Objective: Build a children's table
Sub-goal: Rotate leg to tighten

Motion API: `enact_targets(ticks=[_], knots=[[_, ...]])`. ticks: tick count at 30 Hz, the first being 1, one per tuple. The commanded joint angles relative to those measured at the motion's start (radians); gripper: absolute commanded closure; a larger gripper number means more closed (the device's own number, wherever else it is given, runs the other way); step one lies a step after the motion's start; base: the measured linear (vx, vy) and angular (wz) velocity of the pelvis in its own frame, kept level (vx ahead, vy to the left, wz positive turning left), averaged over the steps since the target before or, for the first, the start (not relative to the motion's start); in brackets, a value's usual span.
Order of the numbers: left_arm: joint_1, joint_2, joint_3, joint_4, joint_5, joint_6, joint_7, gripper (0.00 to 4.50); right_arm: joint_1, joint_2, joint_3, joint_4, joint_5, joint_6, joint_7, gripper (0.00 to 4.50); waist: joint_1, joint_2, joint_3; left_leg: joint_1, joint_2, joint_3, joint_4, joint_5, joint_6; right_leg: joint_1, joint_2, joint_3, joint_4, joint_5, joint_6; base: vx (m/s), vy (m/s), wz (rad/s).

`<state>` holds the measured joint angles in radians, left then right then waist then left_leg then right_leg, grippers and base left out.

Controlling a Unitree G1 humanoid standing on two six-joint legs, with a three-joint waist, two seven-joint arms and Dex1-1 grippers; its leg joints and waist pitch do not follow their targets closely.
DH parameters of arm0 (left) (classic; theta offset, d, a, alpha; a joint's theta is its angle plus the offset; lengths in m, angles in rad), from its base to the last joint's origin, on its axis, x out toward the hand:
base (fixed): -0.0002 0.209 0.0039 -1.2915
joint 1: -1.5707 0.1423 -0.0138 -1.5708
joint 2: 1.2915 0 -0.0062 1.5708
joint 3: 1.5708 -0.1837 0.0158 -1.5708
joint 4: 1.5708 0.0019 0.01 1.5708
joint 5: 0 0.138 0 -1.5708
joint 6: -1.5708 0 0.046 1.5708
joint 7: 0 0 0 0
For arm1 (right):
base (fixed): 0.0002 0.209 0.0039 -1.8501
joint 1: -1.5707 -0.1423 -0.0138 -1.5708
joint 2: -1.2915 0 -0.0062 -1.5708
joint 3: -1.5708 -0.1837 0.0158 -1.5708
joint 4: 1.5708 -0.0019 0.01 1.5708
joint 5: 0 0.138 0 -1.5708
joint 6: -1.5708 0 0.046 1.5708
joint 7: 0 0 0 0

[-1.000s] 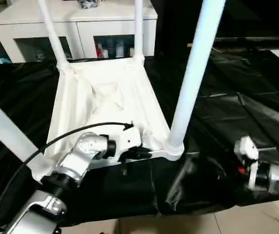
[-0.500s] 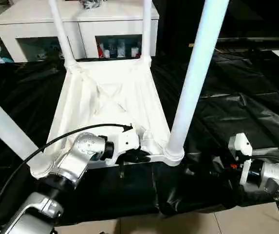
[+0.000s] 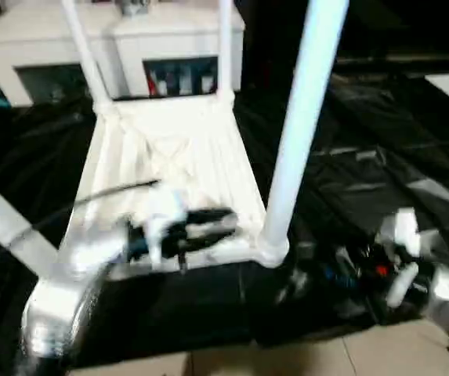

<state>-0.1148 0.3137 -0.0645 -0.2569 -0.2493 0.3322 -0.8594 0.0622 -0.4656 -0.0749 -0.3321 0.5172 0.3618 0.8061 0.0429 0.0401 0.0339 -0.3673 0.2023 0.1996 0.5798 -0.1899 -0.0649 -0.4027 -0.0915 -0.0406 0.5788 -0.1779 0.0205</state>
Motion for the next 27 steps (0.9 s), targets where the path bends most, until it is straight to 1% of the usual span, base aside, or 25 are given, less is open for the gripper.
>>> enact_targets(ticks=[1, 2, 3, 4, 5, 6, 7, 8, 9, 10, 11, 12, 13, 14, 15, 16, 17, 19, 20, 22, 23, 24, 25, 26, 27], knots=[[0.053, -0.053, 0.046, -0.02, 0.058, -0.012, 0.144, 3.11, -0.029, 0.074, -0.025, -0.053, 0.022, 0.077, -0.175, 0.5, -0.006, -0.006, -0.039, 0.007, 0.025, -0.017, -0.08, -0.325, 0.009, 0.028, -0.027, 0.024, -0.08, -0.377, -0.136, 0.0, 0.0, 0.0], [0.068, -0.068, 0.054, -0.024, 0.059, -0.012, 0.168, 3.11, -0.035, 0.098, -0.029, -0.056, 0.029, 0.094, -0.214, 0.5, -0.009, -0.005, -0.039, 0.006, 0.024, -0.018, -0.081, -0.324, 0.004, 0.028, -0.026, 0.023, -0.081, -0.38, -0.13, 0.0, 0.0, 0.0], [0.097, -0.09, 0.06, -0.038, 0.08, -0.03, 0.208, 3.11, -0.03, 0.128, -0.019, -0.061, -0.009, 0.062, -0.245, 0.5, -0.012, -0.013, -0.04, 0.005, 0.025, -0.02, -0.082, -0.335, -0.002, 0.027, -0.026, 0.023, -0.084, -0.397, -0.111, 0.0, 0.0, 0.0], [0.115, -0.103, 0.061, -0.046, 0.096, -0.043, 0.234, 3.11, -0.025, 0.145, -0.01, -0.063, -0.037, 0.035, -0.259, 0.5, -0.01, -0.01, -0.04, 0.006, 0.024, -0.02, -0.082, -0.339, -0.004, 0.025, -0.027, 0.024, -0.085, -0.405, -0.102, 0.0, 0.0, 0.0], [0.141, -0.122, 0.065, -0.062, 0.105, -0.06, 0.261, 3.11, -0.013, 0.165, 0.004, -0.062, -0.05, 0.047, -0.282, 0.5, -0.009, -0.015, -0.04, 0.007, 0.025, -0.021, -0.082, -0.339, -0.003, 0.023, -0.026, 0.025, -0.085, -0.402, -0.091, 0.0, 0.0, 0.0], [0.162, -0.13, 0.065, -0.083, 0.105, -0.059, 0.284, 3.11, -0.004, 0.175, 0.012, -0.065, -0.05, 0.066, -0.301, 0.5, -0.01, -0.016, -0.04, 0.004, 0.027, -0.02, -0.083, -0.328, -0.004, 0.025, -0.025, 0.026, -0.083, -0.367, -0.093, 0.0, 0.0, 0.0], [0.185, -0.148, 0.077, -0.102, 0.1, -0.066, 0.312, 3.11, 0.02, 0.17, 0.045, -0.082, -0.092, 0.029, -0.286, 0.5, -0.005, -0.014, -0.042, 0.003, 0.027, -0.021, -0.082, -0.32, -0.004, 0.026, -0.025, 0.027, -0.08, -0.346, -0.091, 0.0, 0.0, 0.0], [0.201, -0.16, 0.086, -0.114, 0.096, -0.071, 0.332, 3.11, 0.037, 0.165, 0.068, -0.095, -0.123, -0.003, -0.273, 0.5, -0.005, -0.014, -0.041, 0.003, 0.027, -0.019, -0.081, -0.318, -0.002, 0.026, -0.024, 0.028, -0.081, -0.331, -0.091, 0.0, 0.0, 0.0], [0.22, -0.174, 0.096, -0.132, 0.085, -0.075, 0.352, 3.11, 0.054, 0.162, 0.08, -0.11, -0.119, 0.0, -0.267, 0.5, -0.006, -0.027, -0.041, 0.0, 0.026, -0.018, -0.081, -0.314, 0.002, 0.027, -0.022, 0.027, -0.08, -0.312, -0.09, 0.0, 0.0, 0.0], [0.248, -0.191, 0.108, -0.157, 0.079, -0.085, 0.375, 3.11, 0.08, 0.156, 0.095, -0.135, -0.115, 0.01, -0.263, 0.5, -0.001, -0.025, -0.044, -0.003, 0.028, -0.02, -0.08, -0.286, 0.01, 0.034, -0.025, 0.029, -0.072, -0.269, -0.094, 0.0, 0.0, 0.0], [0.248, -0.191, 0.108, -0.157, 0.079, -0.085, 0.375, 3.11, 0.08, 0.156, 0.095, -0.135, -0.115, 0.01, -0.263, 0.5, -0.001, -0.025, -0.044, -0.003, 0.028, -0.02, -0.08, -0.286, 0.01, 0.034, -0.025, 0.029, -0.072, -0.269, -0.094, 0.0, 0.0, 0.0], [0.304, -0.215, 0.122, -0.192, 0.077, -0.11, 0.405, 3.11, 0.11, 0.141, 0.105, -0.167, -0.078, 0.059, -0.257, 0.5, 0.0, -0.027, -0.042, -0.004, 0.028, -0.02, -0.079, -0.268, 0.023, 0.035, -0.025, 0.029, -0.07, -0.237, -0.1, 0.0, 0.0, 0.0], [0.324, -0.219, 0.126, -0.199, 0.076, -0.121, 0.41, 2.82, 0.116, 0.132, 0.107, -0.172, -0.068, 0.07, -0.249, 0.5, -0.001, -0.029, -0.04, -0.005, 0.028, -0.019, -0.079, -0.268, 0.03, 0.036, -0.024, 0.028, -0.072, -0.234, -0.096, 0.0, 0.0, 0.0], [0.325, -0.219, 0.126, -0.199, 0.076, -0.122, 0.41, 2.76, 0.117, 0.132, 0.107, -0.172, -0.068, 0.071, -0.249, 0.5, -0.001, -0.029, -0.039, -0.006, 0.027, -0.019, -0.079, -0.273, 0.03, 0.035, -0.024, 0.028, -0.072, -0.245, -0.092, 0.0, 0.0, 0.0], [0.358, -0.225, 0.128, -0.208, 0.052, -0.155, 0.398, 2.76, 0.116, 0.111, 0.11, -0.159, -0.073, 0.068, -0.224, 0.5, -0.001, -0.031, -0.037, -0.005, 0.026, -0.019, -0.08, -0.298, 0.026, 0.032, -0.026, 0.029, -0.077, -0.298, -0.082, 0.0, 0.0, 0.0], [0.358, -0.225, 0.128, -0.208, 0.052, -0.155, 0.398, 2.67, 0.116, 0.111, 0.11, -0.159, -0.073, 0.068, -0.224, 0.34, 0.0, -0.031, -0.037, -0.004, 0.025, -0.019, -0.08, -0.305, 0.024, 0.031, -0.026, 0.029, -0.079, -0.313, -0.078, 0.0, 0.0, 0.0], [0.377, -0.221, 0.118, -0.213, 0.04, -0.183, 0.377, 2.67, 0.109, 0.103, 0.109, -0.149, -0.065, 0.068, -0.203, 0.34, 0.0, -0.033, -0.037, -0.003, 0.026, -0.019, -0.08, -0.311, 0.023, 0.03, -0.025, 0.03, -0.08, -0.321, -0.074, 0.0, 0.0, 0.0], [0.411, -0.202, 0.1, -0.203, 0.019, -0.226, 0.325, 2.4, 0.092, 0.075, 0.109, -0.127, -0.049, 0.066, -0.146, 0.18, 0.002, -0.039, -0.035, -0.003, 0.027, -0.022, -0.081, -0.327, 0.026, 0.029, -0.027, 0.031, -0.083, -0.351, -0.062, 0.0, 0.0, 0.0], [0.417, -0.194, 0.096, -0.198, 0.012, -0.226, 0.31, 2.32, 0.089, 0.066, 0.11, -0.123, -0.05, 0.064, -0.135, 0.14, 0.004, -0.036, -0.035, -0.002, 0.027, -0.022, -0.081, -0.327, 0.025, 0.029, -0.027, 0.031, -0.081, -0.354, -0.059, 0.0, 0.0, 0.0], [0.434, -0.157, 0.092, -0.189, 0.014, -0.237, 0.267, 2.3, 0.082, 0.048, 0.11, -0.111, -0.057, 0.059, -0.12, 0.07, 0.005, -0.036, -0.035, -0.001, 0.027, -0.022, -0.08, -0.321, 0.023, 0.027, -0.027, 0.032, -0.081, -0.347, -0.057, 0.0, 0.0, 0.0], [0.439, -0.148, 0.092, -0.187, 0.017, -0.241, 0.259, 2.14, 0.08, 0.043, 0.11, -0.108, -0.058, 0.058, -0.118, 0.02, 0.006, -0.034, -0.037, 0.001, 0.027, -0.021, -0.08, -0.315, 0.022, 0.026, -0.025, 0.032, -0.079, -0.329, -0.058, 0.0, 0.0, 0.0], [0.468, -0.081, 0.133, -0.186, -0.004, -0.247, 0.193, 1.98, 0.056, 0.042, 0.079, -0.075, -0.052, 0.051, -0.134, 0.0, 0.006, -0.041, -0.036, 0.0, 0.027, -0.021, -0.08, -0.309, 0.022, 0.028, -0.025, 0.032, -0.075, -0.317, -0.062, 0.0, 0.0, 0.0], [0.481, -0.05, 0.162, -0.183, -0.015, -0.254, 0.164, 1.89, 0.046, 0.044, 0.063, -0.062, -0.045, 0.05, -0.142, 0.0, 0.007, -0.037, -0.037, 0.003, 0.025, -0.02, -0.078, -0.304, 0.023, 0.024, -0.024, 0.032, -0.075, -0.313, -0.068, 0.0, 0.0, 0.0], [0.482, -0.047, 0.164, -0.183, -0.016, -0.255, 0.163, 1.89, 0.045, 0.044, 0.062, -0.061, -0.044, 0.049, -0.142, 0.0, 0.004, -0.046, -0.036, 0.0, 0.024, -0.02, -0.08, -0.305, 0.024, 0.026, -0.023, 0.032, -0.075, -0.314, -0.067, 0.0, 0.0, 0.0], [0.488, -0.036, 0.197, -0.173, -0.012, -0.283, 0.162, 1.75, 0.045, 0.036, 0.06, -0.06, -0.036, 0.05, -0.126, 0.0, 0.003, -0.04, -0.038, 0.006, 0.027, -0.019, -0.08, -0.313, 0.015, 0.024, -0.021, 0.032, -0.073, -0.299, -0.071, 0.0, 0.0, 0.0]])
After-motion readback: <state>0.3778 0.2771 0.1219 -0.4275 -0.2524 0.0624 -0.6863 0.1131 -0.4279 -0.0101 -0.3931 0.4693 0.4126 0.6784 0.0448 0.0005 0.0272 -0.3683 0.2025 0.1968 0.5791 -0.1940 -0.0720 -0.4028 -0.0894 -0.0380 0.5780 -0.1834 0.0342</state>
